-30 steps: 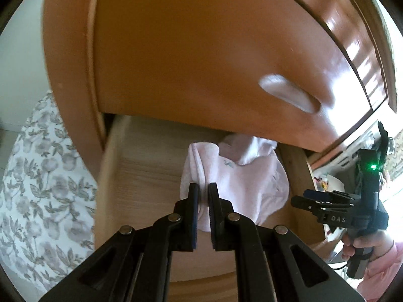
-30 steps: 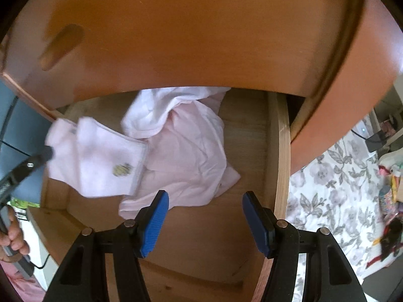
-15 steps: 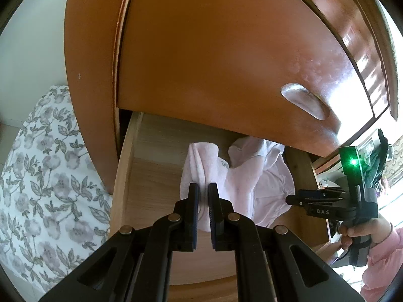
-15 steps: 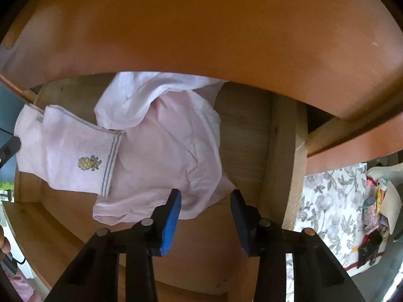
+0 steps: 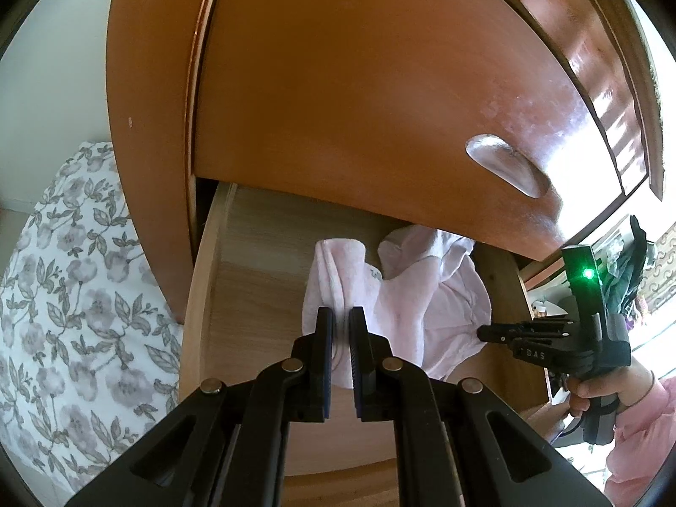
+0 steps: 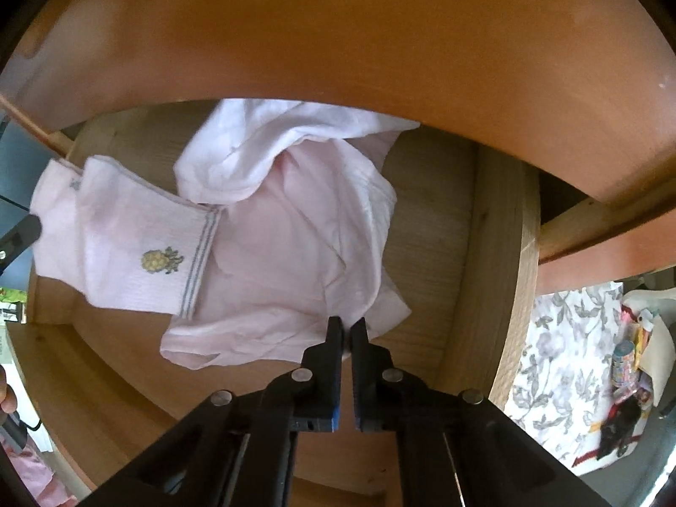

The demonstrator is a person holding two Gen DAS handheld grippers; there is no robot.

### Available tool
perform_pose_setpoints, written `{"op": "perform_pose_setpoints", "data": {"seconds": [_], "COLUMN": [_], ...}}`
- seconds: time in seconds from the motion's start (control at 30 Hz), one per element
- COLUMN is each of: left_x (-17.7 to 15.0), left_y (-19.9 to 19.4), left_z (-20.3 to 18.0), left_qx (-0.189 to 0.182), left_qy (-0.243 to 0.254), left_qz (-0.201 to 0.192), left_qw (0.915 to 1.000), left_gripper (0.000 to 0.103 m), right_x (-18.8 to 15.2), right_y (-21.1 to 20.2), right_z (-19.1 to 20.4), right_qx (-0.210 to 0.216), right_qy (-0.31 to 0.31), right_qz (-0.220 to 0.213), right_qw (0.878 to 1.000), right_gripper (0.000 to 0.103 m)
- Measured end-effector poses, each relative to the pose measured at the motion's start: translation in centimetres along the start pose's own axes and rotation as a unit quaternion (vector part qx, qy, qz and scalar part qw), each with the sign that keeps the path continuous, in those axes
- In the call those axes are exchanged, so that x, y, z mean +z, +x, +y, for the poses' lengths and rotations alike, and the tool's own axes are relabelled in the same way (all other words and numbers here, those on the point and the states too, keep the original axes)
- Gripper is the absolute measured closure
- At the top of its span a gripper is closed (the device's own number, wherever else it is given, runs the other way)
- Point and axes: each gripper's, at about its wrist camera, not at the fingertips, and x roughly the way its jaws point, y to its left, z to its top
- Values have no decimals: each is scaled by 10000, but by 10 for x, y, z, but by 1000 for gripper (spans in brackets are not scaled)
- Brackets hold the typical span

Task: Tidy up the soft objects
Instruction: 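Lift the pink sock and pink shirt up out of the drawer with both tools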

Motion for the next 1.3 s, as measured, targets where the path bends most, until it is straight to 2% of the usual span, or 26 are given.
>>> {"op": "perform_pose_setpoints", "data": {"seconds": [0.27, 0.6, 0.7, 1.3], "left_x": [-6, -12, -14, -12], "left_y": [-3, -21, -27, -74], "left_z": [-1, -13, -17, -38], "left_qx": [-13, -83, -119, -80], "left_qy": [-42, -58, -63, 91], "left_qz": [4, -47, -69, -404], "left_qw": [10000, 9999, 9999, 9991], "left_gripper": [95, 95, 95, 96], "right_x": [-22, -57, -57, -81], "right_y": [-33, -79, -96, -175], "right_z": [-7, 3, -2, -15], "right_qx": [746, 1594, 1787, 2037], "right_qy": [341, 486, 494, 666], "right_qz": [-660, -1315, -1484, -2422], "right_qw": [9944, 9772, 9714, 9463], "right_gripper": [100, 100, 100, 100]}}
